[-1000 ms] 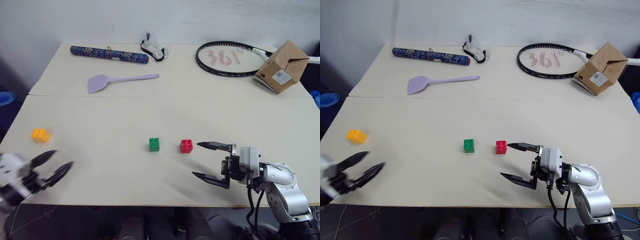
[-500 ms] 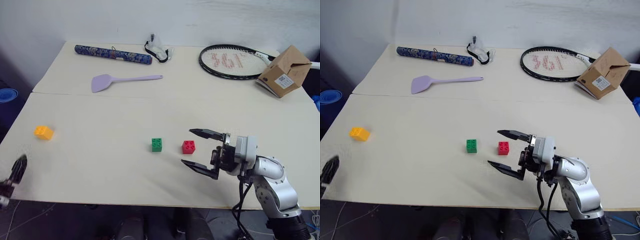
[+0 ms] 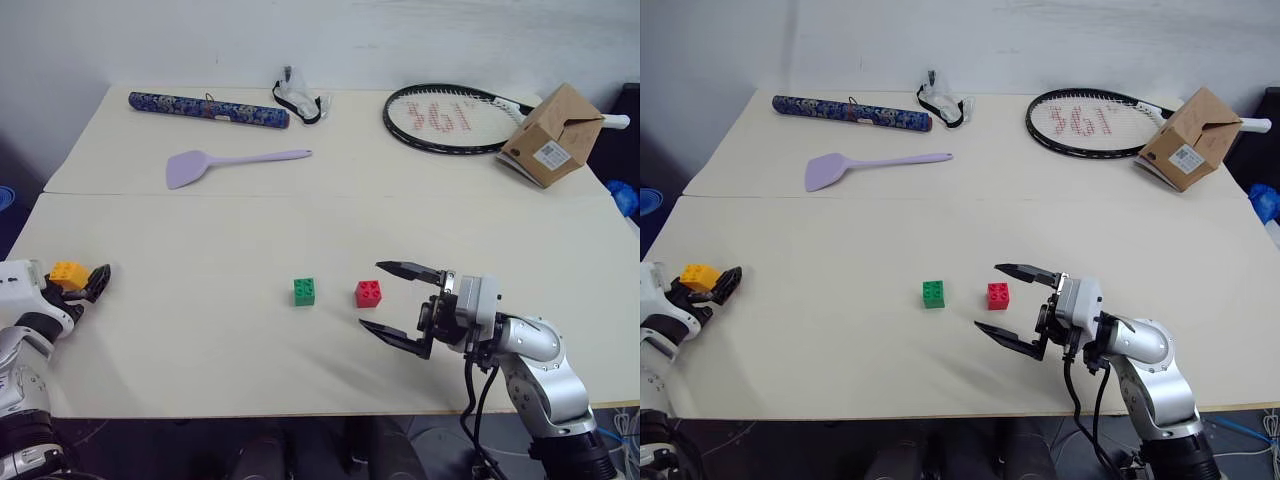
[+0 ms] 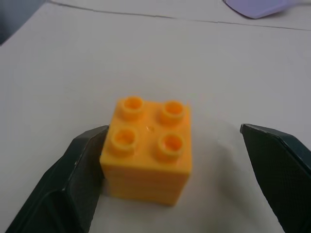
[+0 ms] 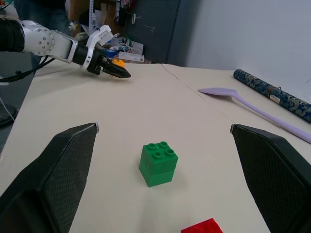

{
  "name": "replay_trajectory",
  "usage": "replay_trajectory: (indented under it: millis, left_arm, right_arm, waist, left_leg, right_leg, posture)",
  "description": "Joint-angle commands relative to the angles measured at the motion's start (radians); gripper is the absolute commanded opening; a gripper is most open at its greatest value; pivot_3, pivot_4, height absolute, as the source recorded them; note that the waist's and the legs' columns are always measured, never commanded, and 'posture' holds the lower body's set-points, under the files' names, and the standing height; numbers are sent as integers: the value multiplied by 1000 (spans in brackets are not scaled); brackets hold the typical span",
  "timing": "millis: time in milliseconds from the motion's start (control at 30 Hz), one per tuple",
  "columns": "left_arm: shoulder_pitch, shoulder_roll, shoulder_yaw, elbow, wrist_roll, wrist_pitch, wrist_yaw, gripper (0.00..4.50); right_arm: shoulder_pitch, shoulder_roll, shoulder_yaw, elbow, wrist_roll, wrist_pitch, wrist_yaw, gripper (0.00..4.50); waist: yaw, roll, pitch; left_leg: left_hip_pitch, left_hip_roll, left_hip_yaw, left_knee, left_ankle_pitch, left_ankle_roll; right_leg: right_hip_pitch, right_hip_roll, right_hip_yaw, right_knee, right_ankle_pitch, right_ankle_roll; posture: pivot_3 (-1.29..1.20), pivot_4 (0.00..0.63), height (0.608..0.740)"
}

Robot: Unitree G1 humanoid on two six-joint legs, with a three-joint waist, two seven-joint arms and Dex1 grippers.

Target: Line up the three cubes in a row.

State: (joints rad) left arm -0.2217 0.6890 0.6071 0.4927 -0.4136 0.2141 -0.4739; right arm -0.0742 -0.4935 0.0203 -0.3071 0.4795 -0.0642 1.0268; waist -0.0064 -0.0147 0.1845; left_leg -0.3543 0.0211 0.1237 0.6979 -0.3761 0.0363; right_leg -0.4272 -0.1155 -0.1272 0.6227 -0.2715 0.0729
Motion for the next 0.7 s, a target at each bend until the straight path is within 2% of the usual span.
replay_trajectory:
  millis: [33, 233, 367, 400, 467, 567, 700]
  left_arm:
    - [5, 26, 3, 27, 14, -44, -16, 3543]
    - [29, 16, 26, -29, -36, -106, -108, 1567]
    - [58, 10, -6, -208, -120, -97, -266, 1514]
    - [78, 19, -46, -302, -168, -67, -366, 1514]
    - [82, 68, -161, -402, -168, -38, -527, 1514]
    - [49, 123, -293, -394, -120, -69, -707, 1514]
    - [-93, 131, -488, -232, -3, -232, -947, 1514]
  right_arm:
    - [19, 5, -16, -29, -3, -26, -18, 4500]
    - [30, -1, -17, -19, -12, -40, -22, 4500]
    - [42, -15, -25, -14, -17, -44, -17, 4500]
    - [48, -21, -29, -17, -17, -42, -17, 4500]
    - [59, -38, -44, -22, -11, -34, -11, 4500]
    - [71, -62, -63, -21, -5, -27, -8, 4500]
    - [102, -97, -125, -44, 4, -9, -27, 4500]
  waist:
    - [0, 0, 0]
    - [2, 0, 0]
    - [5, 0, 0]
    - [6, 0, 0]
    - [10, 0, 0]
    - [4, 3, 0]
    - [2, 5, 1]
  left_leg:
    - [0, 0, 0, 0, 0, 0]
    - [0, 0, 0, 0, 0, 0]
    - [0, 0, 0, 0, 0, 0]
    - [0, 0, -1, 1, 0, 0]
    - [0, 0, -1, 1, 0, 0]
    - [1, -1, -1, 1, 0, 0]
    - [1, 0, 1, 1, 1, -2]
  right_leg:
    - [0, 0, 0, 0, 0, 0]
    - [0, 0, 0, 0, 0, 0]
    - [0, -1, 0, 0, 0, 0]
    - [0, -1, 0, 0, 0, 0]
    - [1, -2, 0, -1, 0, 0]
    - [1, -2, 1, -2, 0, 0]
    - [0, 1, 1, 0, -1, -2]
  posture:
    - [0, 150, 740]
    - [0, 150, 740]
    - [0, 150, 740]
    - [0, 150, 740]
    - [0, 150, 740]
    - [0, 150, 740]
    - [0, 150, 740]
